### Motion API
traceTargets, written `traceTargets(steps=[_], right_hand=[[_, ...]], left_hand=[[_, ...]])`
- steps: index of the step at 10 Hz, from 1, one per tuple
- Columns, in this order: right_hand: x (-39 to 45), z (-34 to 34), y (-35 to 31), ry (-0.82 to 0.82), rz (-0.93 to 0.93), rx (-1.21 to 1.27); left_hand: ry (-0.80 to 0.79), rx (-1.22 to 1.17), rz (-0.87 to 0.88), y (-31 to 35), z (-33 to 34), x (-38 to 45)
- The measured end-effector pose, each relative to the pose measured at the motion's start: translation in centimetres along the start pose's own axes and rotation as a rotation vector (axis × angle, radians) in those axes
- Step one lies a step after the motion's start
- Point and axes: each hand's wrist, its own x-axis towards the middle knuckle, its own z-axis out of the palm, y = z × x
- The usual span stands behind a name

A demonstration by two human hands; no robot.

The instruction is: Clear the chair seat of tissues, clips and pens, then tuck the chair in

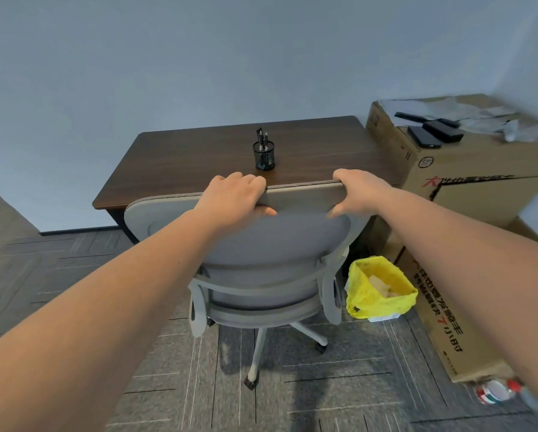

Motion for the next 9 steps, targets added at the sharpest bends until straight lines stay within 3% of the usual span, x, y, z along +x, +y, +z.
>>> traceTargets(steps=[6, 9], right_hand=[[-2.3, -0.3, -0.7, 0.008, 0.012, -0.12], [-8.2, -6.4, 0.3, 0.0, -0.087, -0.052]], left_hand=[[0.025, -0.016, -0.04, 0.5, -0.3, -2.0], [-0.029, -0.072, -0.048, -0.1, -0.5, -2.4]])
